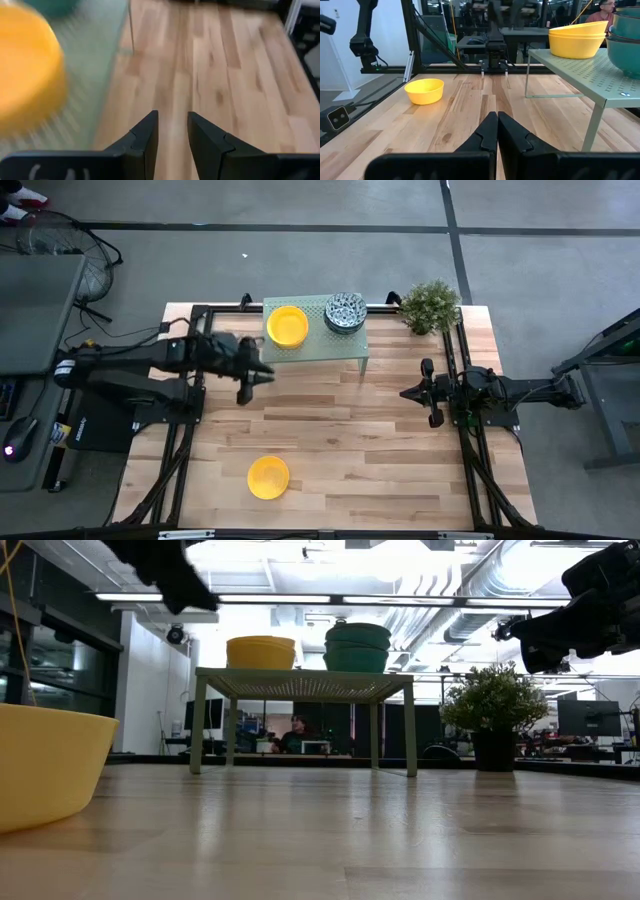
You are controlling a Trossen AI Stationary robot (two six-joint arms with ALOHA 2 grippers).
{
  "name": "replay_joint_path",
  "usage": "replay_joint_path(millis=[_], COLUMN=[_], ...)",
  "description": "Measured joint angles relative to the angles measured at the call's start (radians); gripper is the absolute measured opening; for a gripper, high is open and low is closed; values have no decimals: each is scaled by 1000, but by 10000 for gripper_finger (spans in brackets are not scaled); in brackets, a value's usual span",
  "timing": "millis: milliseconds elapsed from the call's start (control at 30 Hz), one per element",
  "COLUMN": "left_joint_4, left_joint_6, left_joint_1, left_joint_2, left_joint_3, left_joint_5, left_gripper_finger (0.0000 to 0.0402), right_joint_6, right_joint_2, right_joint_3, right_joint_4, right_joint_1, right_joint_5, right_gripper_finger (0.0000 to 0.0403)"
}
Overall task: Pick & Place Mini bowls
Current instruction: Stack the yellow bowl on top of the other yellow bowl on the shelf
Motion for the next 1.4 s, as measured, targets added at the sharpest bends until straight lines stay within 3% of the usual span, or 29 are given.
replay_joint_path(millis=[400,800,1100,1400], left_joint_4=[-176,-221,-242,-278], left_joint_6=[-345,-730,-950,-921], left_joint_1=[-349,-625,-692,-691], left_joint_2=[24,210,438,625], left_joint_3=[0,16,161,270], left_joint_5=[-163,-147,-169,-153], left_gripper_finger=[101,101,101,101], right_joint_6=[0,0,0,0], right_joint_2=[0,0,0,0], right_joint_3=[0,0,0,0], right_joint_4=[0,0,0,0], right_joint_1=[0,0,0,0], right_joint_5=[0,0,0,0], right_gripper_finger=[0,0,0,0])
